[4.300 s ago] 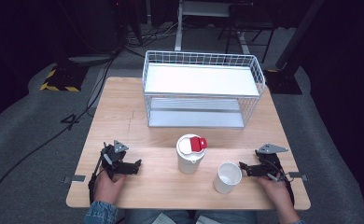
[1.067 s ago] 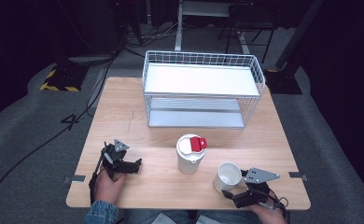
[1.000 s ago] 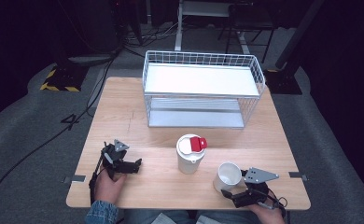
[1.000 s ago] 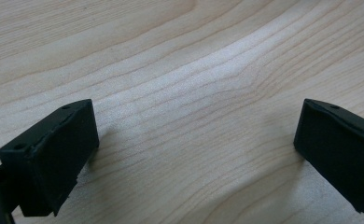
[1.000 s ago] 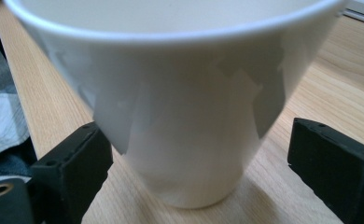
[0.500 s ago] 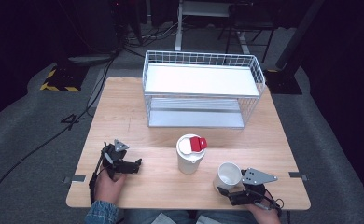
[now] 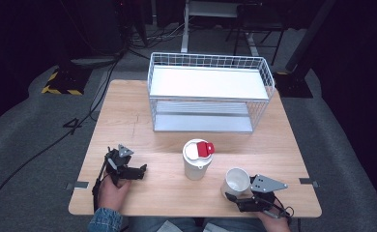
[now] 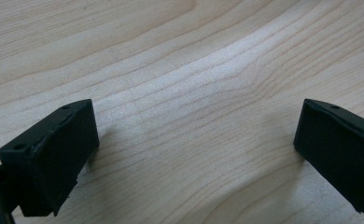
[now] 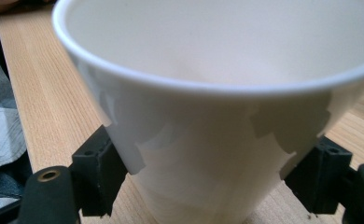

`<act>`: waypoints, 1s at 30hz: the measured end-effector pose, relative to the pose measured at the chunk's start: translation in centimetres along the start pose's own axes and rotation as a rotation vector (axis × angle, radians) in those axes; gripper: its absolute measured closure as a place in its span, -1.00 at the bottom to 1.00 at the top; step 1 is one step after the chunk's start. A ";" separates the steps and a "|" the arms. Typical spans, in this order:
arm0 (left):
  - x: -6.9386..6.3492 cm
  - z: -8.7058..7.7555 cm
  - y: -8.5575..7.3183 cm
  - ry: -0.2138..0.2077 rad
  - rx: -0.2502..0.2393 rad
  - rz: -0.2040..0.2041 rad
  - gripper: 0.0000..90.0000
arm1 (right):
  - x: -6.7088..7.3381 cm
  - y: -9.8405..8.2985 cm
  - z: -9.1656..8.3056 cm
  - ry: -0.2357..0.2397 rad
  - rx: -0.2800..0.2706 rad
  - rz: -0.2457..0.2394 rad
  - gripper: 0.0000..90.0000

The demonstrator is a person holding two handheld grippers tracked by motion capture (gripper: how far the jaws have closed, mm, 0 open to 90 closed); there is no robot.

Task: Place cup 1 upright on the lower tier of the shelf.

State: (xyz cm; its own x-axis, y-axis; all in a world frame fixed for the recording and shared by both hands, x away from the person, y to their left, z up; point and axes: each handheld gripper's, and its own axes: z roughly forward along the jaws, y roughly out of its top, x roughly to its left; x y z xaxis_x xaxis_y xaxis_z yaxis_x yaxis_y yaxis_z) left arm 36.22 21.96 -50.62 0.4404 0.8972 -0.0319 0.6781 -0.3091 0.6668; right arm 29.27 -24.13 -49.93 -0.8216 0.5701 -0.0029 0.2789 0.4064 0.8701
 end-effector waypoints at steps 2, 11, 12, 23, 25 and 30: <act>0.0 0.0 0.0 0.000 0.000 0.000 -0.99 | 0.0 0.0 0.0 0.001 -0.001 -0.001 -0.47; 0.0 0.0 0.0 0.000 0.000 0.000 -0.99 | 0.0 0.3 -0.4 -0.002 -0.023 0.005 -0.47; 0.0 0.0 0.0 0.000 0.001 0.001 -0.99 | 0.0 0.3 -0.4 0.000 -0.025 0.008 -0.47; 0.0 0.0 0.0 0.000 0.000 0.000 -0.99 | -0.3 1.8 -1.3 -0.002 -0.035 0.007 -0.47; 0.0 0.0 0.0 0.000 0.000 0.000 -0.99 | -0.3 2.1 -1.3 0.001 -0.045 0.008 -0.47; 0.0 0.0 0.0 0.000 0.000 0.000 -0.99 | -0.6 3.0 -1.4 0.003 -0.032 0.006 -0.47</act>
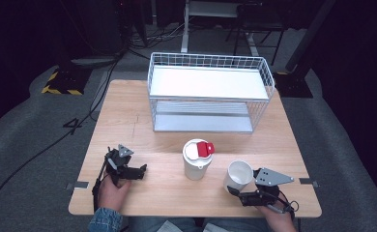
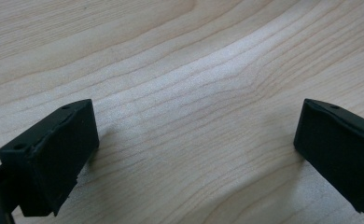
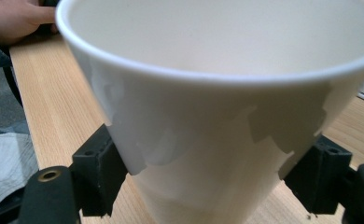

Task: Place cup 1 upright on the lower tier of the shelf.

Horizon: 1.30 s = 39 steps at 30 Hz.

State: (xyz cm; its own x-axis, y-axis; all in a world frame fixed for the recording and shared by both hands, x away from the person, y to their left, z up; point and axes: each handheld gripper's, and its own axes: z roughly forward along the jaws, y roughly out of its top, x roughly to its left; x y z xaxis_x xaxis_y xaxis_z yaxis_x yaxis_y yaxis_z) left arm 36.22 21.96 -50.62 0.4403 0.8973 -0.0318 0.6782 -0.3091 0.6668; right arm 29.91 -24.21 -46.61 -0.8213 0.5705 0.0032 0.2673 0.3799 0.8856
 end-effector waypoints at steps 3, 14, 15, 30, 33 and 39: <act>0.0 0.0 0.0 0.000 0.000 0.000 -0.99 | -0.2 0.3 0.0 0.000 0.003 0.003 -0.47; 0.0 0.0 0.0 0.000 0.001 0.002 -0.99 | -1.4 2.3 0.0 -0.005 0.004 0.021 -0.47; 0.0 0.0 0.0 0.000 0.001 0.002 -0.99 | -1.4 2.3 0.0 -0.005 0.004 0.021 -0.47; 0.0 0.0 0.0 0.000 0.000 0.000 -0.99 | -3.9 5.2 0.4 -0.046 0.000 0.043 -0.47; 0.0 0.0 0.0 0.000 0.000 0.000 -0.99 | -4.4 5.7 0.7 -0.056 -0.003 0.044 -0.47; 0.0 0.0 0.0 0.000 0.000 0.000 -0.99 | -5.3 6.7 1.4 -0.076 0.001 0.040 -0.47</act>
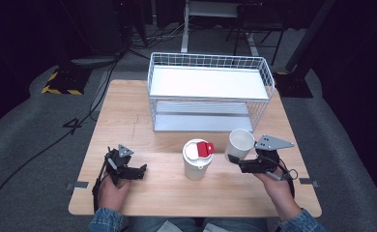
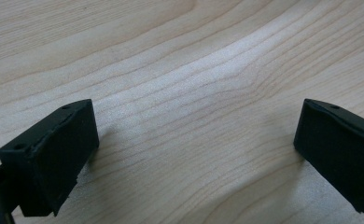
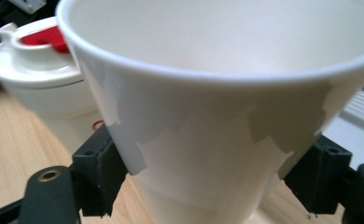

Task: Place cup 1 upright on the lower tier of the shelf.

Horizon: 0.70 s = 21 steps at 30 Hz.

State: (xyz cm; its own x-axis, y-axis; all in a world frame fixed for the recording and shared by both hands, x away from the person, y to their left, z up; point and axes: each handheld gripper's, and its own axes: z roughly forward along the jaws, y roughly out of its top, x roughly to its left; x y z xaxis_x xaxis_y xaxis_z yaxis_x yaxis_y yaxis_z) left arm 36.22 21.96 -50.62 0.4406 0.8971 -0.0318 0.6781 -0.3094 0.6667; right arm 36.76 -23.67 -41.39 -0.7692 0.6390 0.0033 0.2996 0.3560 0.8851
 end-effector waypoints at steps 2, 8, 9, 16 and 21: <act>0.0 0.0 0.0 0.000 0.000 0.000 -0.99 | -0.4 0.3 0.3 -0.008 0.003 0.003 -0.47; 0.0 0.0 0.0 0.000 0.000 0.000 -0.99 | -1.3 1.3 1.3 -0.025 0.007 0.003 -0.47; 0.0 0.0 0.0 0.000 0.000 0.000 -0.99 | -1.4 1.4 1.4 -0.026 0.009 0.006 -0.47; 0.0 0.0 0.0 0.000 0.000 0.001 -0.99 | -2.2 2.1 2.6 -0.038 0.009 0.012 -0.47; 0.0 0.0 0.0 0.001 0.001 0.000 -0.99 | -3.0 2.6 3.5 -0.046 0.000 0.022 -0.47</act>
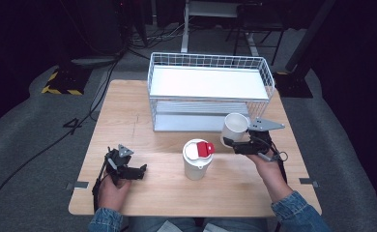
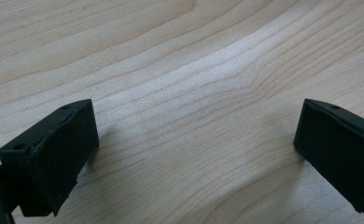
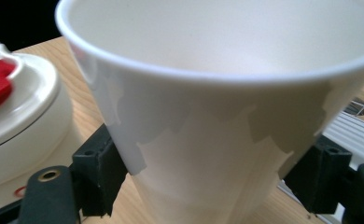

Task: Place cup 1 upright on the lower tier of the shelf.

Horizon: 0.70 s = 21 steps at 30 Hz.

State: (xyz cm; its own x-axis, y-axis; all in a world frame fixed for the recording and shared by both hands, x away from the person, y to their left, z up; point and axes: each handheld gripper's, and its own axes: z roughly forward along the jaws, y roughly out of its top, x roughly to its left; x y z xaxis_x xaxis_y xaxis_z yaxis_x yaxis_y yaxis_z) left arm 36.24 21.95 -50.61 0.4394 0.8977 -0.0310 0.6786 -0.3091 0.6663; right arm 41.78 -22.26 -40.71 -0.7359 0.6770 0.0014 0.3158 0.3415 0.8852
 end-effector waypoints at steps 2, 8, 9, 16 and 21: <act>0.0 0.0 0.0 0.000 0.000 0.001 -0.99 | -0.4 0.1 0.5 -0.006 0.003 0.004 -0.47; 0.0 0.0 0.0 0.000 0.001 0.001 -0.99 | -1.5 0.3 1.7 -0.015 -0.012 0.024 -0.47; 0.0 0.0 0.0 0.000 0.001 0.000 -0.99 | -1.7 0.4 2.0 -0.017 -0.016 0.026 -0.47; 0.0 0.0 0.0 0.000 0.001 0.000 -0.99 | -2.5 0.7 3.9 -0.050 0.003 0.013 -0.47; 0.0 0.0 0.0 0.000 0.001 0.001 -0.99 | -2.9 0.4 4.9 -0.063 0.004 0.009 -0.47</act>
State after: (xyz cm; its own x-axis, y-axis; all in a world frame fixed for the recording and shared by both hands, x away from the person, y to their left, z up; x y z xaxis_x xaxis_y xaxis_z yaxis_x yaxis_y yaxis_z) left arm 36.26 21.94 -50.60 0.4396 0.8977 -0.0304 0.6790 -0.3099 0.6655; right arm 46.98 -20.90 -42.61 -0.6941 0.7196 -0.0203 0.3248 0.3383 0.8832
